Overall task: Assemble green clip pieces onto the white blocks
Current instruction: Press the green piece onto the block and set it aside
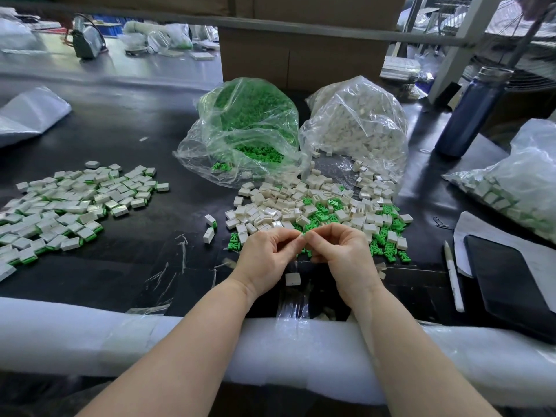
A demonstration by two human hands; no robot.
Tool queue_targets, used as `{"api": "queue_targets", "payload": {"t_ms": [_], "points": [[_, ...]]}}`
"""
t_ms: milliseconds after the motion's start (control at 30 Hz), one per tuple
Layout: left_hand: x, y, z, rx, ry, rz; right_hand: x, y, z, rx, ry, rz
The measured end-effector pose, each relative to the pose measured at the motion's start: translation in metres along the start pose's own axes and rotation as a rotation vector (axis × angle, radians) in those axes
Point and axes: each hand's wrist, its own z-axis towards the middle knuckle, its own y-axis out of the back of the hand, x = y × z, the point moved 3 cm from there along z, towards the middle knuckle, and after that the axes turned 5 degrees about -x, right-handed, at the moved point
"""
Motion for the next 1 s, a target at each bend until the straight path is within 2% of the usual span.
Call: {"api": "queue_targets", "payload": {"t_ms": [133, 300, 533, 633, 833, 1000], "points": [[0.0, 0.001, 0.0, -0.005, 0.05, -0.115, 0.002, 0.002, -0.001, 0.007, 0.041, -0.011], [-0.001, 0.002, -0.001, -0.023, 0.058, -0.085, 0.003, 0.0, -0.002, 0.065, 0.099, -0.038], [-0.004, 0.004, -0.001, -0.04, 0.048, -0.093, 0.002, -0.001, -0.002, 0.096, 0.079, -0.018], [-0.005, 0.003, -0.001, -0.013, 0.045, -0.117, 0.001, -0.004, -0.003, 0.101, 0.046, -0.022], [-0.007, 0.001, -0.002, 0.059, 0.03, -0.137, 0.005, -0.008, -0.005, 0.245, 0.021, -0.032], [-0.009, 0.001, -0.003, 0.096, -0.002, -0.052, 0.003, -0.005, -0.004, 0.24, -0.016, -0.005]]}}
